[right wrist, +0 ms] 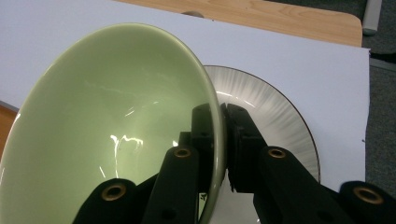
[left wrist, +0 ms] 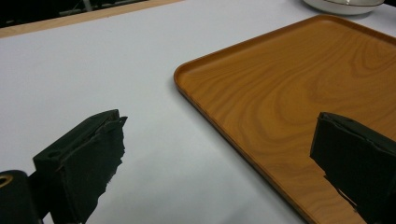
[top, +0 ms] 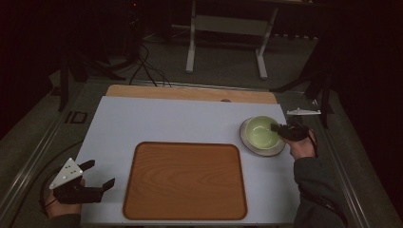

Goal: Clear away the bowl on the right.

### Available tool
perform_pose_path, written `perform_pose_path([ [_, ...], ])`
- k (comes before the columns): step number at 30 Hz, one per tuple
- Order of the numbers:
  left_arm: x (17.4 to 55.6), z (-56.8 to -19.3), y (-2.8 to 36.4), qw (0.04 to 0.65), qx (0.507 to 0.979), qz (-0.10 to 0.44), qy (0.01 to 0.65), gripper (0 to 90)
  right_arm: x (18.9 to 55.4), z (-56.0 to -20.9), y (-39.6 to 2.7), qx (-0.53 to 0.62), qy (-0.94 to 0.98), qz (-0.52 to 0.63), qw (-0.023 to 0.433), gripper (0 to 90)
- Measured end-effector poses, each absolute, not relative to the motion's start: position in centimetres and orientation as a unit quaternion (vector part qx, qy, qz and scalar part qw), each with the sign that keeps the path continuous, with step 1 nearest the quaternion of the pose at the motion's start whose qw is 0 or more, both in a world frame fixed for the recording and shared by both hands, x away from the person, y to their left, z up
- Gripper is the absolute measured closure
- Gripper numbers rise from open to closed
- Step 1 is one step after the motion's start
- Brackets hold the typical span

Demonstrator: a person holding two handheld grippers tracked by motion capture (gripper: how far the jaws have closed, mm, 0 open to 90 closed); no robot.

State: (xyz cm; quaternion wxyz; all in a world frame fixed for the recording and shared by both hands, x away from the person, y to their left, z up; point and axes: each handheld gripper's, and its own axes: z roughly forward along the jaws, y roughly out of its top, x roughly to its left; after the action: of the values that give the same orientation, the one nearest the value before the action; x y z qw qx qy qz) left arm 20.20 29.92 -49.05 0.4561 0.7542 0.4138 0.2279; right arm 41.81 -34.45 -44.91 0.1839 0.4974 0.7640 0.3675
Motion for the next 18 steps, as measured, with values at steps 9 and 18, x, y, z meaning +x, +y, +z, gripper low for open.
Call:
perform_pose_path([
  [9, 20.2, -49.0, 29.9, 0.456, 0.754, 0.229, 0.413, 2.8, 41.7, -44.4, -33.8, 0.485, 0.768, 0.377, 0.184, 82.4],
  [18, 20.2, -49.0, 29.9, 0.456, 0.755, 0.229, 0.412, 2.8, 41.5, -44.2, -33.3, 0.473, 0.773, 0.38, 0.186, 82.4],
])
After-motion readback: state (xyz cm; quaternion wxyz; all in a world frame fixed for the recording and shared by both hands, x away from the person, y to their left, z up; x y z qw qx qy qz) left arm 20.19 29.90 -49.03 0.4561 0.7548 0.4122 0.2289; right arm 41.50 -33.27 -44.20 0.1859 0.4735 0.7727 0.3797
